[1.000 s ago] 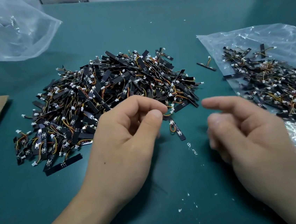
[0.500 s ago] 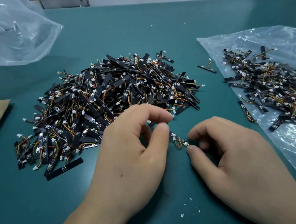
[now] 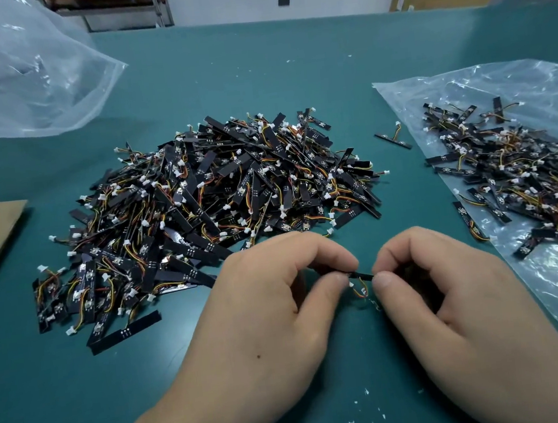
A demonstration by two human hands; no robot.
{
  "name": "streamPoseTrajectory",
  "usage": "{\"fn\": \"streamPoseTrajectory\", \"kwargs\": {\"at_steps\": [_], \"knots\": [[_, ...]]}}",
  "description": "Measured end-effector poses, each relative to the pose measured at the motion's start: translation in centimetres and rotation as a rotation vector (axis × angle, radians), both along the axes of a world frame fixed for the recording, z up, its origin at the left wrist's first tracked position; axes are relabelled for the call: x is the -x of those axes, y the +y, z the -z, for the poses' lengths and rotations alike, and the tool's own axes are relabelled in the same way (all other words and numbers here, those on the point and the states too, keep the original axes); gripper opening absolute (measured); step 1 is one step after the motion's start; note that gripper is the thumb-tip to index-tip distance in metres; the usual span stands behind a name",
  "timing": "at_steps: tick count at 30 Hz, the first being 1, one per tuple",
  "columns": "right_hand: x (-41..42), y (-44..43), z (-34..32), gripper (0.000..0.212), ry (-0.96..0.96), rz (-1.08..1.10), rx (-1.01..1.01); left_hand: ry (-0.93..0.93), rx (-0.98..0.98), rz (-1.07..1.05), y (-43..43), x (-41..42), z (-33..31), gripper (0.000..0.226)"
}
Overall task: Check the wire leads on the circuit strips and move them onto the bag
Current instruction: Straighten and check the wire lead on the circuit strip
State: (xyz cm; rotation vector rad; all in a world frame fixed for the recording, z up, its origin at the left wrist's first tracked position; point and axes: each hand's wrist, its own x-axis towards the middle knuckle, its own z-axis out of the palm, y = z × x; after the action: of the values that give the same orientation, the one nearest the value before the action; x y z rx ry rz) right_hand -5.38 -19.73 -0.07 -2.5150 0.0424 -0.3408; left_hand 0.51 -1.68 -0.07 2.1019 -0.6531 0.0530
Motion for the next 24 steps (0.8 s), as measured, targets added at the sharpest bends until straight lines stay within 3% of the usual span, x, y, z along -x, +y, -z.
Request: {"fn": "streamPoseTrajectory", "kwargs": {"at_steps": [5, 24], "knots": [[-0.13, -0.27, 0.13, 0.016, -0.017, -0.046, -0.003, 0.081, 0.065, -0.003, -0.07, -0.13, 0.3, 0.008], [-0.22, -0.44, -0.08, 0.024, 0.009, -0.075, -0.149, 0.089, 0.022, 0.033, 0.03, -0.11, 0.14, 0.006]]}}
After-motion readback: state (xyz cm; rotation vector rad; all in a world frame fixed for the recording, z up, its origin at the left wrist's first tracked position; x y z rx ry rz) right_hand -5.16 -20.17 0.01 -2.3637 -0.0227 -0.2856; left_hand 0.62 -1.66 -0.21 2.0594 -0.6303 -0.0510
